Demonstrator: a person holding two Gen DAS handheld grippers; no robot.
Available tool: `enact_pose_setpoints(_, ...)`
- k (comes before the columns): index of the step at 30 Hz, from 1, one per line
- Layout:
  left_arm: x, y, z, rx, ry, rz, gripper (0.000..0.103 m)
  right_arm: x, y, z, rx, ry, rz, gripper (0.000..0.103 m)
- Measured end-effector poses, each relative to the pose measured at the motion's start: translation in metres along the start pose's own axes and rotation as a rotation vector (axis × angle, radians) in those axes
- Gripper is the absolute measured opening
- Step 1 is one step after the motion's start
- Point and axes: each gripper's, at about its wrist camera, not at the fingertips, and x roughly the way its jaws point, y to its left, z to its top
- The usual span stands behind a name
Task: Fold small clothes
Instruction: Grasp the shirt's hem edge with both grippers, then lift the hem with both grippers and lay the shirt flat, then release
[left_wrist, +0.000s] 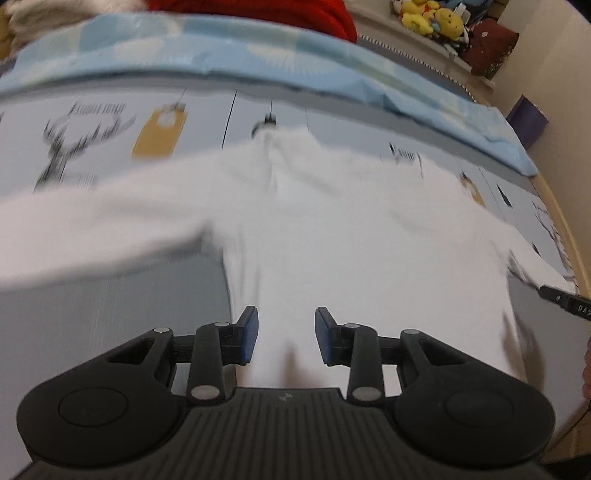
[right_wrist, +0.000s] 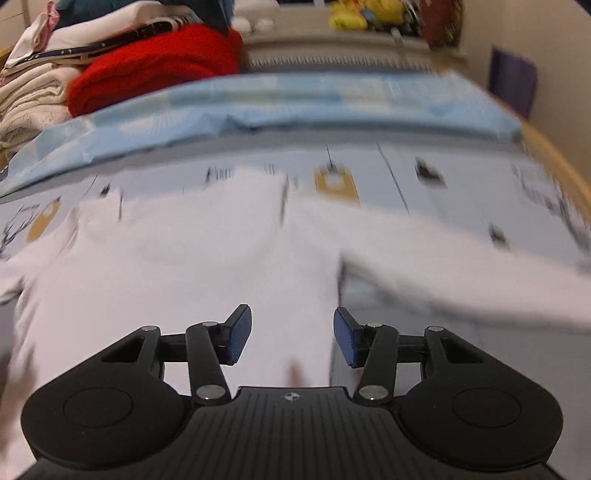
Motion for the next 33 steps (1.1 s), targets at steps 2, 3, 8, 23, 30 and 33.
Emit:
enact_pose_setpoints(2,-0.01,0.002,-0.035,-0.028,0.039,-0.006,0.04,-0.016,-0.008,-0.025,0.023,0.046,-0.011,0.051)
enact_pose_setpoints(3,-0.015,0.006,-0.052,-0.04,0.052,0.002,0.04,-0.022,-0.012,-0.038,0.04,0.073,-0.015,0.051)
enact_pose_setpoints(8,-0.017,0.021,-0.131,-0.101,0.177,0.046,0.041,-0.04,-0.016,-0.099,0.029,0.165,-0.065,0.051)
enact_pose_setpoints(23,-0.04,0.041,-0.168,-0.015,0.126,0.087,0.005,-0.071,-0.017,-0.153,0.142,0.179,-0.161,0.006)
enact_pose_setpoints(30,-0.028,0.048,-0.177,0.012,0.209,0.167,0.014,-0.067,-0.012,-0.165,0.147,0.214,-0.223,0.009)
enact_pose_setpoints(33,-0.045,0.04,-0.17,0.066,0.104,0.15,0.02,-0.087,0.0,-0.155,0.085,0.092,-0.236,0.013)
